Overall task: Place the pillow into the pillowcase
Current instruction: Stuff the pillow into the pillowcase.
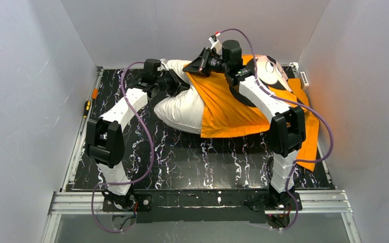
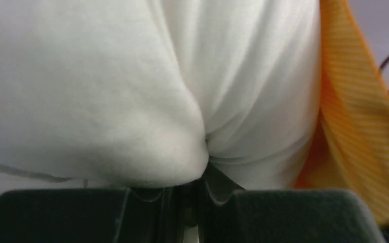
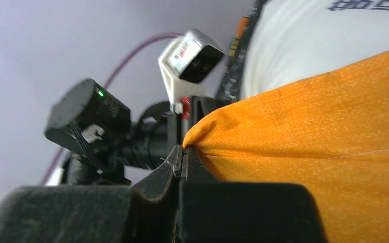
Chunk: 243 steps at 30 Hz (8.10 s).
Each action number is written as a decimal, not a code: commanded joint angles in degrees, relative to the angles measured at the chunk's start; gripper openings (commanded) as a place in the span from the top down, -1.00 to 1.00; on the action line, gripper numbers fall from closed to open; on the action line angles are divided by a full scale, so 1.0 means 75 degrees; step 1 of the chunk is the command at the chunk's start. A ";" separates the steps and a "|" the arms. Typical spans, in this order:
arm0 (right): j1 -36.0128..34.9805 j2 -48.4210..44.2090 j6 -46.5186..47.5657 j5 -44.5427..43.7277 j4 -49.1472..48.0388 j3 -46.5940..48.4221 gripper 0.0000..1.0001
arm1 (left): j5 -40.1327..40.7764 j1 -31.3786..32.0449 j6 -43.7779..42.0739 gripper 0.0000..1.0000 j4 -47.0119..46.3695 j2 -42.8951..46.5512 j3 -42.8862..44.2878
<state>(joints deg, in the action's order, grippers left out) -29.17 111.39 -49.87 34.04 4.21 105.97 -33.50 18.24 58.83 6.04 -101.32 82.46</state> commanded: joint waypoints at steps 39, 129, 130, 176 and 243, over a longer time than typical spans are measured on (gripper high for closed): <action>0.0357 -0.1576 0.4886 -0.4421 0.4284 0.0694 -0.97 | 0.4528 -0.1259 -0.3120 -0.97 0.3196 0.6273 -0.3107; -0.2019 0.0857 0.6356 -0.2905 0.6683 0.0659 -0.43 | 0.0917 0.0739 0.1688 1.00 -0.0182 0.1710 -0.2081; -0.2060 0.0930 0.6375 -0.3334 0.6761 0.0649 -0.44 | 0.0886 0.0736 0.1680 1.00 -0.0202 0.1709 -0.2058; 0.2158 -0.0210 -0.8041 0.2652 -0.8186 0.3093 0.97 | -0.0975 -0.3272 -0.0210 -0.59 0.1013 0.3855 -0.3813; 0.2061 0.0534 -0.9787 0.0155 -0.9085 0.3682 0.97 | 0.1040 0.2022 0.5317 -0.36 -0.7450 -0.2956 -0.0904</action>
<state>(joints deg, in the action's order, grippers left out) -13.15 119.74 -116.99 49.63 -55.42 129.54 -26.96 31.94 97.10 -48.16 -122.37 73.25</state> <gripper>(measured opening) 0.053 0.694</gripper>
